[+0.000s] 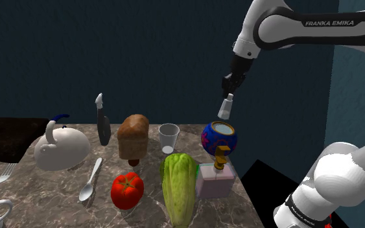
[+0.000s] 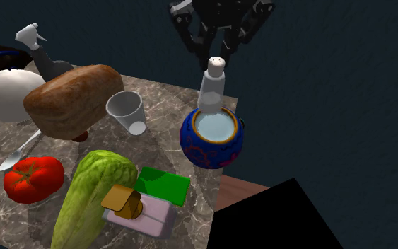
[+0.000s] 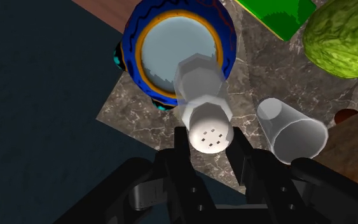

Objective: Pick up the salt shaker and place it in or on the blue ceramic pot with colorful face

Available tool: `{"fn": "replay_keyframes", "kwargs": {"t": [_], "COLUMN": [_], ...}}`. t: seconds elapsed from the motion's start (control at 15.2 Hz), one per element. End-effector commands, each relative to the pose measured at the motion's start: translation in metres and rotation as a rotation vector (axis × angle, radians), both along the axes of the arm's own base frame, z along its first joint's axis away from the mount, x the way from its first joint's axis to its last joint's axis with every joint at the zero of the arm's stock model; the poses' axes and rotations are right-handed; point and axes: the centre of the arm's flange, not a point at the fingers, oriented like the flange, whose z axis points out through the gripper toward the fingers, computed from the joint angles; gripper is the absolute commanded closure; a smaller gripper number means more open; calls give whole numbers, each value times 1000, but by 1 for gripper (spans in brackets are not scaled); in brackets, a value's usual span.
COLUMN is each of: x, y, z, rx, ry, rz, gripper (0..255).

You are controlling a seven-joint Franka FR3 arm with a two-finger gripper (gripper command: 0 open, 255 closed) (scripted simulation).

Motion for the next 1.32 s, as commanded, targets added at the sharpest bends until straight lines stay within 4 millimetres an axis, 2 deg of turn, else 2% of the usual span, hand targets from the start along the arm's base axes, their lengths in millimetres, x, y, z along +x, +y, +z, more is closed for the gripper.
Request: {"fn": "replay_keyframes", "kwargs": {"t": [0.0, 0.59, 1.12, 1.19, 1.25], "x": [0, 0, 0, 0, 0], "y": [0, 0, 0, 0, 0], "z": [-10, -58, -58, -58, -58], "rx": [0, 0, 0, 0, 0], "ry": [-1, -1, -1, -1, -1], "rz": [0, 0, 0, 0, 0], "gripper": [255, 255, 255, 0, 0]}}
